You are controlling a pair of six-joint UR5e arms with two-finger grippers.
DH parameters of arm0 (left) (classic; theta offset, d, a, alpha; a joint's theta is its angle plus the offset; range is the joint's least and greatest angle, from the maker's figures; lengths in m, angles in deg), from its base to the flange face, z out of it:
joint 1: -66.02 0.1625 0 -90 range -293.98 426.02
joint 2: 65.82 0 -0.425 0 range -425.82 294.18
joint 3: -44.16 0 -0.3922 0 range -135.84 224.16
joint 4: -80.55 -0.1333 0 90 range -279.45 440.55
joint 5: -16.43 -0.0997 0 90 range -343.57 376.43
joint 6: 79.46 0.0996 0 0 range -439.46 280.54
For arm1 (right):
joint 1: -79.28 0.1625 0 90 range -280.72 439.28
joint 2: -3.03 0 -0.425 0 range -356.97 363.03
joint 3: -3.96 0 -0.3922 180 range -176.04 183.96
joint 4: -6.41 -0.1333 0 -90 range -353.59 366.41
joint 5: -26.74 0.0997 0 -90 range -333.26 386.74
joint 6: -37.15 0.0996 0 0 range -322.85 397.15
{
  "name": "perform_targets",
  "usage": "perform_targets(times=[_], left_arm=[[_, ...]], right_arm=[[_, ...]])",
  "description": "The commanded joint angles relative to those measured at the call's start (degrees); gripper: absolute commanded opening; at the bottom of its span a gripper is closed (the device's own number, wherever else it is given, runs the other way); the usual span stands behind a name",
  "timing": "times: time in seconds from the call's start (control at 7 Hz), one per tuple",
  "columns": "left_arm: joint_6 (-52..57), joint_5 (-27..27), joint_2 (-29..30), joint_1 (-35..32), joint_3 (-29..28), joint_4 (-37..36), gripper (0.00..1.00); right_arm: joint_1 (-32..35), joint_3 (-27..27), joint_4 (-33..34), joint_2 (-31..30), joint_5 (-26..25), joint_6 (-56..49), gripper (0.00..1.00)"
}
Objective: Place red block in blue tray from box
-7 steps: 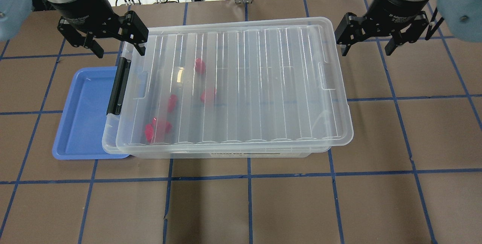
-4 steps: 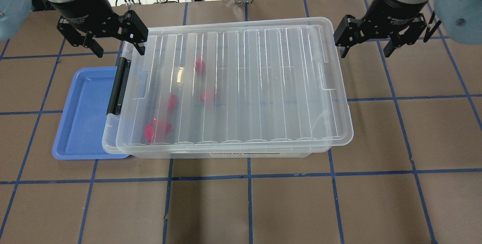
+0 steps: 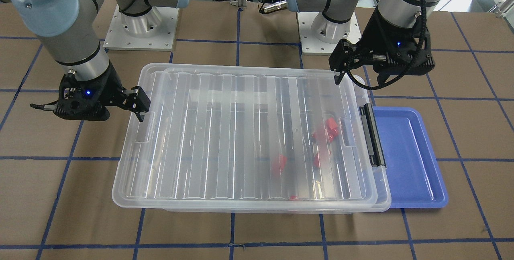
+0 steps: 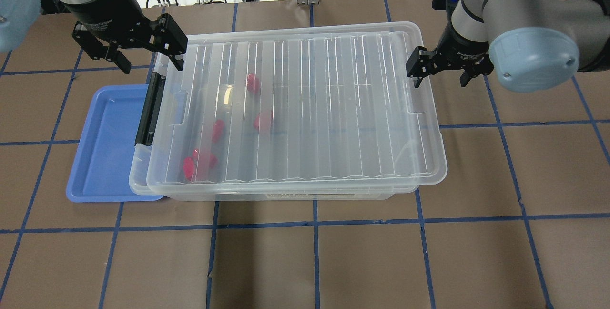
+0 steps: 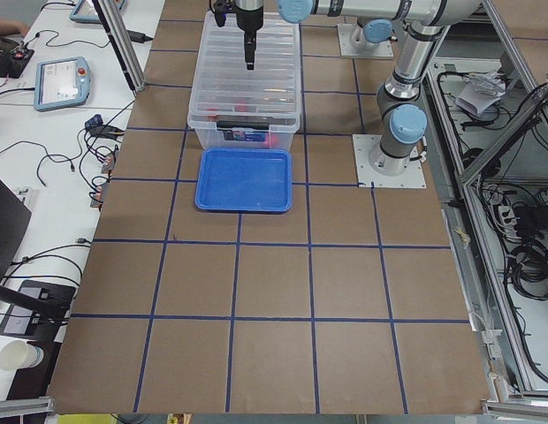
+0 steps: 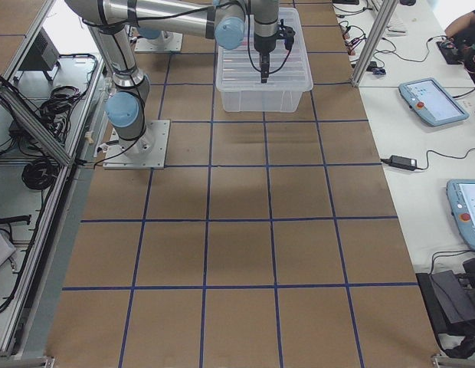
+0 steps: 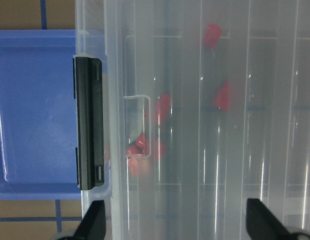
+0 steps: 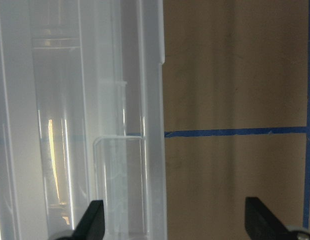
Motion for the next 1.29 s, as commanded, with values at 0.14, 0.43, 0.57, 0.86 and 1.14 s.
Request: perform_targets(times=[0.14, 0.43, 0.57, 0.86, 1.14], left_arm=[[0.0, 0.0, 0.02, 0.0, 0.06, 0.0, 1.0], [0.0, 0.0, -0.07, 0.0, 0.06, 0.0, 1.0], [0.0, 0.0, -0.07, 0.0, 0.06, 0.0, 1.0], [-0.09, 0.17, 0.02, 0.0, 0.4, 0.0, 1.0], [-0.61, 0.17, -0.07, -0.09, 0.49, 0.0, 1.0]], right_arm=[[0.0, 0.85, 2.28, 1.97, -0.19, 0.0, 1.0], [0.0, 1.89, 2.28, 2.58, -1.68, 0.0, 1.0], [0.0, 2.42, 2.37, 2.59, -2.04, 0.0, 1.0], [-0.43, 2.34, 2.46, 3.02, -3.78, -2.53, 1.0], [-3.49, 2.43, 2.19, 2.94, -6.61, -2.55, 1.0]])
